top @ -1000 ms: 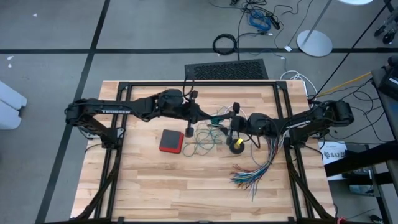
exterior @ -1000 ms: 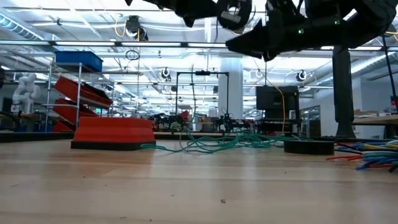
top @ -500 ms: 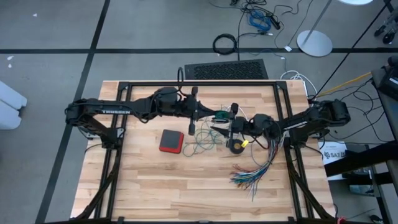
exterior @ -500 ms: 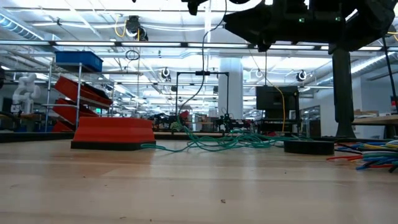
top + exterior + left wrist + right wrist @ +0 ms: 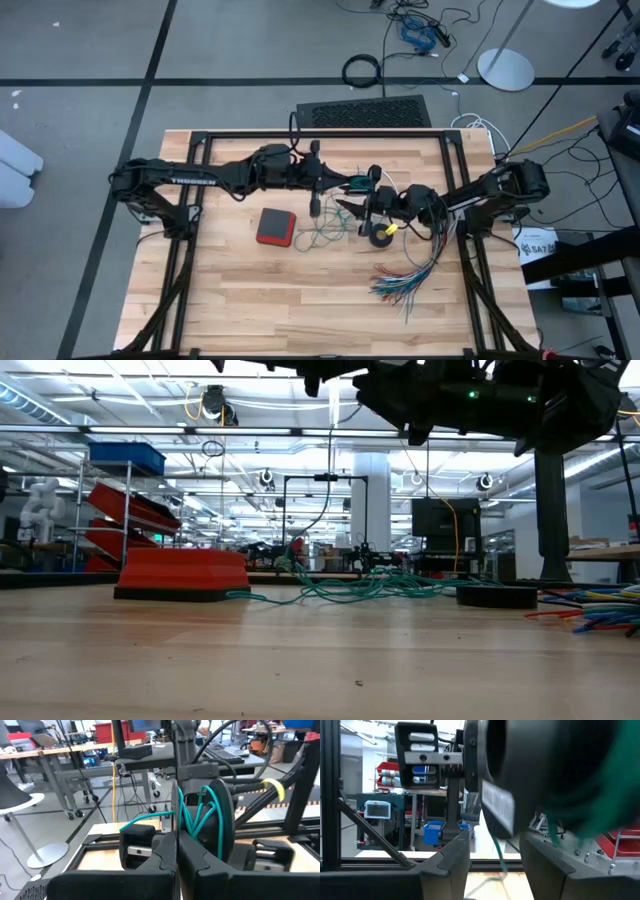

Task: Coiling cords
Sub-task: Uncoil the green wire cable from the spool

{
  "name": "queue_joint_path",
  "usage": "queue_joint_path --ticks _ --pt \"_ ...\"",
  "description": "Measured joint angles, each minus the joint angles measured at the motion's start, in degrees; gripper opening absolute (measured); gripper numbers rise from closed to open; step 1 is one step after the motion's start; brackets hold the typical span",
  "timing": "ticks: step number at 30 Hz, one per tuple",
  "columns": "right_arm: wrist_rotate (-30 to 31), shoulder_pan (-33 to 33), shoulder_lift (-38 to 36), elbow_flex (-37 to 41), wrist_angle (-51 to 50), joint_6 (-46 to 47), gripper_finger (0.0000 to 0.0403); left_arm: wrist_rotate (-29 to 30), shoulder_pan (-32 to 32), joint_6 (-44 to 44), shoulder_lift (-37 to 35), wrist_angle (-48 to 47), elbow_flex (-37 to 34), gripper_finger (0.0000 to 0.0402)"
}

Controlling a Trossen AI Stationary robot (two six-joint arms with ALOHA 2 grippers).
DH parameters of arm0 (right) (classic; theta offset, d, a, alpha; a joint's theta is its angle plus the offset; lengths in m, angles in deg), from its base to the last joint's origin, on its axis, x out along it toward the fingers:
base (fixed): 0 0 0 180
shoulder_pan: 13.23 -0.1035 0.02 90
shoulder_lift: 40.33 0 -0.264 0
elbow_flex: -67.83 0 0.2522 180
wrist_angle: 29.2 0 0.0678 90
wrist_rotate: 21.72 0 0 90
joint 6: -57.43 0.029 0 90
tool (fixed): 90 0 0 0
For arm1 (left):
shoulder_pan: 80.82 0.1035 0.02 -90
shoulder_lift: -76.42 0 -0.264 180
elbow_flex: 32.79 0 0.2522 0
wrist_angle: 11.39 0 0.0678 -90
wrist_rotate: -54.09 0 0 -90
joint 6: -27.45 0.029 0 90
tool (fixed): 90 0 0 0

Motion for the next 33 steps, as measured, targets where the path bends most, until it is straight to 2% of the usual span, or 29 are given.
queue_joint_path --ticks 3,9,12,16,24,28,33 --pt "0.7 0.0 0.4 -0.7 -0.4 0.3 0.0122 0.1 0.0 0.0 1.3 1.6 0.0 0.0000" --pt "2.9 0.0 0.4 -0.6 -2.4 0.9 0.0036 0.6 0.0 0.0 1.7 2.4 0.0 0.0000" --pt "2.9 0.0 0.4 -0.3 -2.5 0.2 0.0014 0.6 0.0 0.0 1.7 1.9 0.0 0.0000" --pt "4.9 0.0 0.4 -0.1 -2.6 -0.2 0.0019 1.3 0.0 0.0 1.5 0.5 0.0 0.0000" --pt "5.7 0.0 0.4 -0.1 -3.9 0.7 0.0085 1.6 0.0 0.0 1.5 -0.4 0.0 0.0000" --pt "6.9 0.0 0.4 -0.1 -5.0 0.8 0.0085 2.7 0.0 0.1 1.5 -0.6 0.0 0.0000" --pt "7.3 0.0 0.4 -0.1 -5.4 0.8 0.0068 2.9 0.0 0.1 1.5 -0.6 0.0 0.0000"
